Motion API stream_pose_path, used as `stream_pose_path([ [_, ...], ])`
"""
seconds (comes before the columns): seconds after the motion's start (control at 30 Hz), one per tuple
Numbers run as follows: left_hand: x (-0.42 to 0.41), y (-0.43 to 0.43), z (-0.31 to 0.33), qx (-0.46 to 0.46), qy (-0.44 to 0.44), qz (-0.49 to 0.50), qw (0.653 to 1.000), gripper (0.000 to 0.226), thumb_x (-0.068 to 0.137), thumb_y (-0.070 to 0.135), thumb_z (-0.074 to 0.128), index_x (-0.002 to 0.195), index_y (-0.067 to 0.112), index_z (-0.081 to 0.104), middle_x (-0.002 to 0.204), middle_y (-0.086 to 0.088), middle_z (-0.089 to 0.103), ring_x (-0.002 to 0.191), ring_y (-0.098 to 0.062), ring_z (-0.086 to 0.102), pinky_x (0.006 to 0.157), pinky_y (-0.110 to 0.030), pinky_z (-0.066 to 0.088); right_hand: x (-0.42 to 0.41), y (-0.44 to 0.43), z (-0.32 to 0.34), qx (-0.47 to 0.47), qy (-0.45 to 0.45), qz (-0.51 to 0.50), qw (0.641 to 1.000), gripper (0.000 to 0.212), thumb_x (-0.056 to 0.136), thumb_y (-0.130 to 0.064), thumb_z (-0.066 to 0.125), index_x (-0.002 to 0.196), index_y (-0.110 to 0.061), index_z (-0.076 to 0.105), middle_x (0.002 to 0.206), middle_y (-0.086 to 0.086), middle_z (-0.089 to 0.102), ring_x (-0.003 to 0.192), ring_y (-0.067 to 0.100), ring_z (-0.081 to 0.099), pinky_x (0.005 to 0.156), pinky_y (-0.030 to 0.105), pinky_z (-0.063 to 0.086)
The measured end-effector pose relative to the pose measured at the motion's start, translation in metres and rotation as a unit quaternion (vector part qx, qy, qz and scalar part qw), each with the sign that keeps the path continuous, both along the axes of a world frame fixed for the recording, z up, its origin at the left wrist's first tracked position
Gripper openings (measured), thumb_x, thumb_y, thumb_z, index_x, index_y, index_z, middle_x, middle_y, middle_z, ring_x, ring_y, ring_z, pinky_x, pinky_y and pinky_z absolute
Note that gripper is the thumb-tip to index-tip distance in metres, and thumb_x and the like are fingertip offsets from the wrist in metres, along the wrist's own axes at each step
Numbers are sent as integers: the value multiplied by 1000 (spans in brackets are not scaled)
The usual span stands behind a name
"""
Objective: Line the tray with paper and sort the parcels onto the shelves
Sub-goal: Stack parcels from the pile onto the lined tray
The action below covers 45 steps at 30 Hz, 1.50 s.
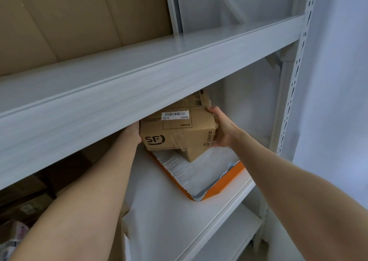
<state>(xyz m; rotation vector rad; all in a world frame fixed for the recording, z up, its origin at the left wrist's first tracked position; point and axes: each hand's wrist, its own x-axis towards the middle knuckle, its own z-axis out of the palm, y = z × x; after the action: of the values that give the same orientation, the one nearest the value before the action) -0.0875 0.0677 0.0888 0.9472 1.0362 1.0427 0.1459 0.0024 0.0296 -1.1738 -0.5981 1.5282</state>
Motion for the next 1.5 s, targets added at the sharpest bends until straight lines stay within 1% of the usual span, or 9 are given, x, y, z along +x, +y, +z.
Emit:
stream_pose_path([
  [0.1,5,4,-3,-10,-24,79,997,51,102,42,28,136,9,46,134,-11,50,122,-29,49,97,-40,42,-15,10,5,5,66,-80,995,64,73,-54,70,124,-19,52,121,16,59,112,35,57,96,55,47],
  [0.2,16,1,-13,-48,45,76,995,57,96,47,45,146,23,32,142,-7,41,126,-29,43,100,-50,37,-35,20,9,7,143,-151,978,67,72,-44,75,127,-18,46,110,13,57,109,34,55,95,57,47],
  [0.33,51,-9,-20,-72,69,-53,994,90,69,67,67,144,34,32,143,-13,42,126,-38,44,93,-59,41,-62,33,9,8,133,-194,972,85,67,-42,79,138,-16,38,115,14,59,105,31,59,92,54,50],
  [0.57,73,4,-30,-74,71,-33,994,80,73,49,75,140,32,35,129,-14,52,111,-35,53,68,-45,54,-69,43,12,-18,71,-232,970,93,64,-51,80,138,-13,39,103,9,64,87,22,64,64,35,53],
  [0.7,80,8,-30,-85,72,-20,994,77,76,54,69,141,34,34,132,-15,49,115,-38,50,82,-54,51,-63,52,10,-25,32,-228,973,101,60,-60,76,140,-11,38,105,11,64,95,28,64,88,43,55],
  [1.0,86,4,-22,-93,126,-27,987,65,84,54,58,140,27,39,134,-12,51,116,-35,51,75,-49,47,-60,58,8,-62,-5,-225,972,95,66,-68,67,139,-12,44,131,14,51,115,34,53,96,46,49],
  [1.17,78,1,-19,-84,125,2,989,62,87,47,58,142,27,37,140,-11,46,126,-35,45,100,-57,40,-61,47,10,-60,-35,-211,975,98,71,-67,68,146,-13,34,145,11,40,127,34,43,103,45,41],
  [1.4,58,-28,-14,-23,182,59,981,56,93,38,54,141,13,40,140,-12,47,126,-29,46,104,-43,40,-73,17,19,-52,-91,-201,974,99,71,-65,69,148,-15,32,148,9,36,125,35,44,97,45,40],
  [1.5,43,-49,-11,36,256,56,964,46,94,30,53,134,7,48,132,-10,52,115,-26,51,88,-34,44,-82,0,23,-41,-117,-193,973,95,74,-63,68,148,-14,33,146,9,38,122,35,46,98,45,42],
])
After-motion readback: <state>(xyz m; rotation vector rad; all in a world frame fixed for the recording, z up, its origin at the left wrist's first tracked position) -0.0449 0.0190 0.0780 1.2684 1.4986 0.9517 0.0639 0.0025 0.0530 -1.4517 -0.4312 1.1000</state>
